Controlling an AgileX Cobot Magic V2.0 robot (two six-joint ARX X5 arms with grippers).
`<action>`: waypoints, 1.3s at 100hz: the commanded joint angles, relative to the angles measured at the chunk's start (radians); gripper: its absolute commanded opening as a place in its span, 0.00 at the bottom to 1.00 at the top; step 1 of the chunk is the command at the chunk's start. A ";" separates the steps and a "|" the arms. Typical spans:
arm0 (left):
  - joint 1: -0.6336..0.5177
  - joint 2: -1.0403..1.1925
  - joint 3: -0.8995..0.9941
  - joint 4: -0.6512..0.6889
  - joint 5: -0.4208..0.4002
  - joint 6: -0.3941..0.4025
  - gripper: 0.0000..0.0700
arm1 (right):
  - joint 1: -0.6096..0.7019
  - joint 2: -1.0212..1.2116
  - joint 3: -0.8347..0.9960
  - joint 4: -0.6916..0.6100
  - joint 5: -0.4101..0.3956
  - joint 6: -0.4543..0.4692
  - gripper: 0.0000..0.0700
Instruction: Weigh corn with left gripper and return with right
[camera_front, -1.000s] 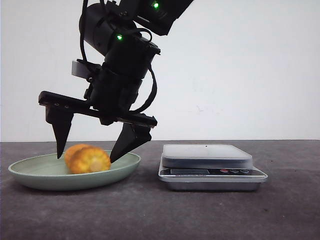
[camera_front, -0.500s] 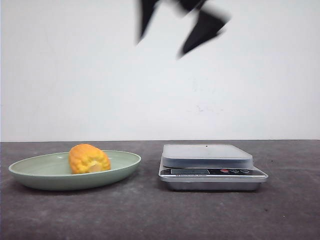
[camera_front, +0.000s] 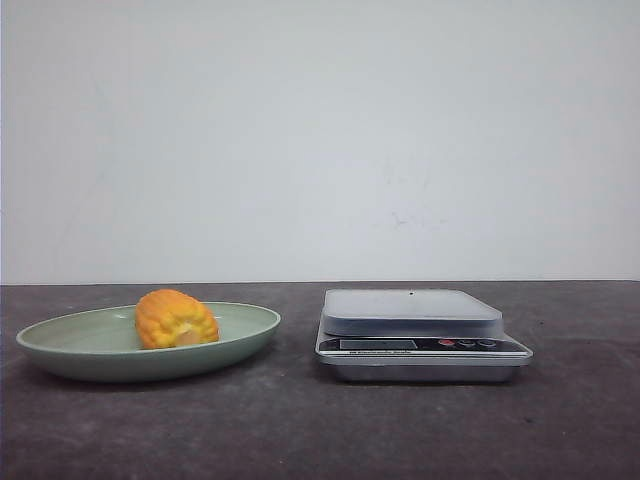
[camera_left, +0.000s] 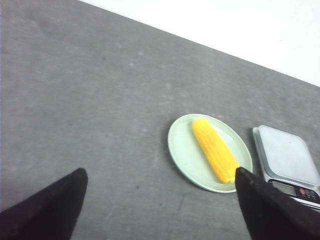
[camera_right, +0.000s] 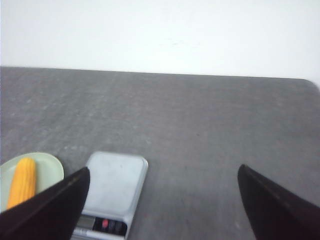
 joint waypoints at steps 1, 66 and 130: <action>0.000 -0.002 -0.012 0.032 0.012 0.008 0.79 | 0.002 -0.092 -0.064 -0.013 -0.019 0.058 0.83; 0.000 -0.002 -0.143 0.234 0.022 0.088 0.01 | 0.002 -0.543 -0.449 -0.002 -0.011 0.083 0.02; 0.000 -0.002 -0.143 0.242 0.023 0.080 0.02 | 0.002 -0.542 -0.449 -0.004 -0.017 0.084 0.02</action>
